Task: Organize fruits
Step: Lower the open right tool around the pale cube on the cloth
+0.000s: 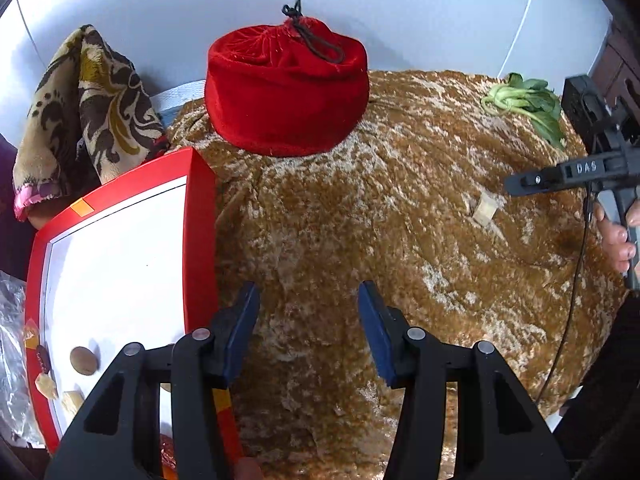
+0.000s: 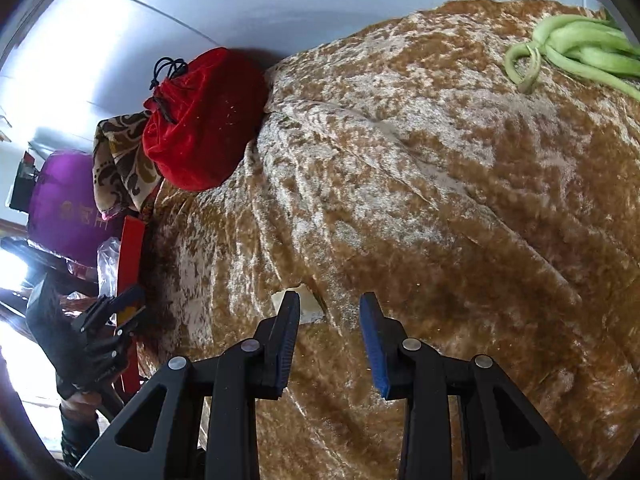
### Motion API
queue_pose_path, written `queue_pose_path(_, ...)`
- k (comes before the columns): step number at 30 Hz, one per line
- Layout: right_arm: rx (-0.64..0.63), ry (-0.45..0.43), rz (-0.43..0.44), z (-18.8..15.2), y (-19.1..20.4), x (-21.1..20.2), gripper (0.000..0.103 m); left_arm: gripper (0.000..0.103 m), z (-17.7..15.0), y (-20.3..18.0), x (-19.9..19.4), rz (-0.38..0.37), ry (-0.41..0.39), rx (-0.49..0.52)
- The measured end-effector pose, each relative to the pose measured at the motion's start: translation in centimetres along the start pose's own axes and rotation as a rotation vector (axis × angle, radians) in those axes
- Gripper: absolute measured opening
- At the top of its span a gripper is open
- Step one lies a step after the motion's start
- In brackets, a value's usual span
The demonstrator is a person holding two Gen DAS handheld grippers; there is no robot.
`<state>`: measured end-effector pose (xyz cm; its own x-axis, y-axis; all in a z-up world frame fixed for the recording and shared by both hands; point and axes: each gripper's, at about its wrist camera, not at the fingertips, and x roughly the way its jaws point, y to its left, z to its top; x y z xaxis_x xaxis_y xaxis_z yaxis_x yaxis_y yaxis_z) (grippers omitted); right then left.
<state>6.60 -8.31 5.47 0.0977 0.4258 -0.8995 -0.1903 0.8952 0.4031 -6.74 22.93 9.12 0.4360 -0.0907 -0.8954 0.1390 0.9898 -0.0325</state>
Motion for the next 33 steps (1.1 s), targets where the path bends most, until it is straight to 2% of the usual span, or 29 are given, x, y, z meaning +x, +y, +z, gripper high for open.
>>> queue_pose_path(8,-0.015,0.013,0.019,0.3,0.3,0.2,0.034,0.051,0.0,-0.1,-0.1,0.018,0.009,0.014)
queue_pose_path(11,-0.134,0.021,0.076,-0.7,2.6,0.1,0.034,0.051,-0.3,-0.1,0.3,0.010,0.015,0.020)
queue_pose_path(14,-0.267,0.076,0.245,-3.1,5.9,1.9,0.034,0.051,-0.5,-0.1,0.5,-0.004,0.015,0.023)
queue_pose_path(20,-0.398,0.150,0.374,-7.6,11.5,6.9,0.035,0.051,-0.4,0.7,-0.2,-0.049,0.018,0.024)
queue_pose_path(22,-0.351,0.146,0.442,-8.3,12.7,8.7,0.036,0.051,-0.4,0.8,-0.3,-0.064,0.021,0.021)
queue_pose_path(25,-0.230,0.110,0.535,-8.8,13.6,10.7,0.049,0.051,-0.5,0.9,-0.4,-0.077,0.017,0.021)
queue_pose_path(29,-0.149,0.136,0.501,-9.4,13.9,12.0,0.050,0.051,-1.7,0.6,1.4,-0.086,0.033,0.010)
queue_pose_path(30,-0.162,0.128,0.470,-9.3,13.7,11.6,0.050,0.051,-2.2,0.4,1.9,-0.084,0.039,0.017)
queue_pose_path(32,-0.215,0.117,0.342,-9.2,12.4,9.8,0.049,0.051,-3.0,-0.1,3.0,-0.080,0.045,0.020)
queue_pose_path(33,-0.219,0.117,0.320,-9.0,11.7,8.9,0.049,0.051,-3.3,-0.2,3.4,-0.077,0.047,0.021)
